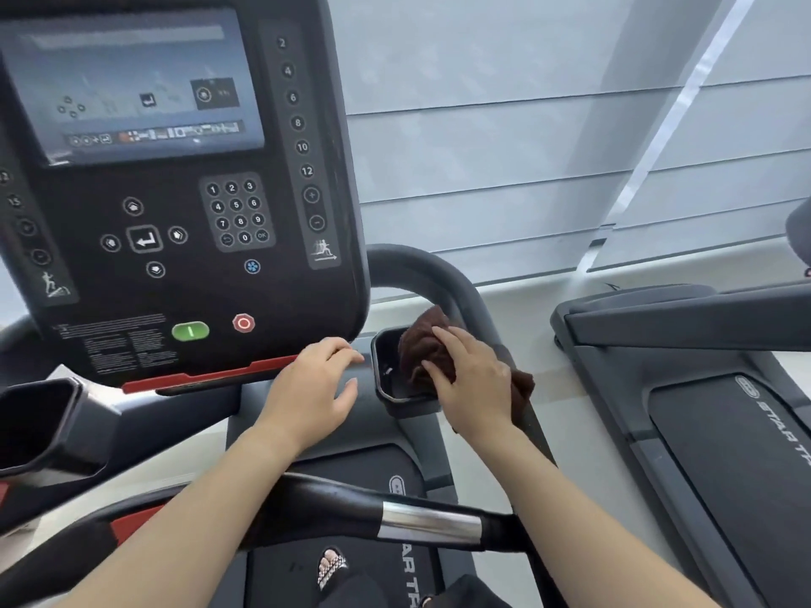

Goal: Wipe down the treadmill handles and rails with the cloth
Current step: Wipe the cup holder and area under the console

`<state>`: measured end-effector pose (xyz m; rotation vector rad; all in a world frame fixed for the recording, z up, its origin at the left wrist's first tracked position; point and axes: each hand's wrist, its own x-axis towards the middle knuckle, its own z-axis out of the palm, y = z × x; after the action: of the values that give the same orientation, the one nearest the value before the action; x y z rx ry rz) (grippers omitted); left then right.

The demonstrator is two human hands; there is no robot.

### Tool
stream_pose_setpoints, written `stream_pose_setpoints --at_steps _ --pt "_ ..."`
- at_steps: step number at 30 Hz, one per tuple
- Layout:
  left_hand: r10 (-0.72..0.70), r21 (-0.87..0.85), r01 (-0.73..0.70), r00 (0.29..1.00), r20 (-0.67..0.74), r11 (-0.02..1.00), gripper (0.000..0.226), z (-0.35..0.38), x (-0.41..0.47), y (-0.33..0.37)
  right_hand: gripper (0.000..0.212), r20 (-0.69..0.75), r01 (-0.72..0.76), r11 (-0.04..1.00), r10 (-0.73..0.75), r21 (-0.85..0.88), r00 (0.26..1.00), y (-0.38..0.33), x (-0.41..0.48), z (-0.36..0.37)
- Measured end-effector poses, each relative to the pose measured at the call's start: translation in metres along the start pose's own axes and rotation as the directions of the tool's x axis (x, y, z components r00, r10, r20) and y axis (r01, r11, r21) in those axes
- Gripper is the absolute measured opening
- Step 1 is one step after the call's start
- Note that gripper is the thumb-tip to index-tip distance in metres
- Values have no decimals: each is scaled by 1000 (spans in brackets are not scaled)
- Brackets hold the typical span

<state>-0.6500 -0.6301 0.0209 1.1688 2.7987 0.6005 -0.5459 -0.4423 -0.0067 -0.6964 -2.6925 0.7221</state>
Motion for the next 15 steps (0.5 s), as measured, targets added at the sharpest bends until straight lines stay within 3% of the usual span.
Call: stream_pose_setpoints --at_steps 2,4,7,10,15 --pt "-8 6 8 1000 -13 1000 32 -3 2 -9 46 109 -21 988 38 -150 993 -7 3 20" --pt "-14 3 14 1000 3 1000 34 -1 -1 -18 44 120 -30 978 55 -206 991 -9 -2 32" --pt "-5 -34 5 1000 8 999 34 9 -8 -28 43 3 -40 991 41 -124 999 -5 -15 34" --pt "-22 -61 17 996 -85 998 34 12 -8 -34 42 -66 -40 998 36 -56 997 -1 -21 36" --pt "-55 -28 53 996 -67 998 36 16 -8 -35 34 -129 -180 980 189 82 973 -12 9 38"
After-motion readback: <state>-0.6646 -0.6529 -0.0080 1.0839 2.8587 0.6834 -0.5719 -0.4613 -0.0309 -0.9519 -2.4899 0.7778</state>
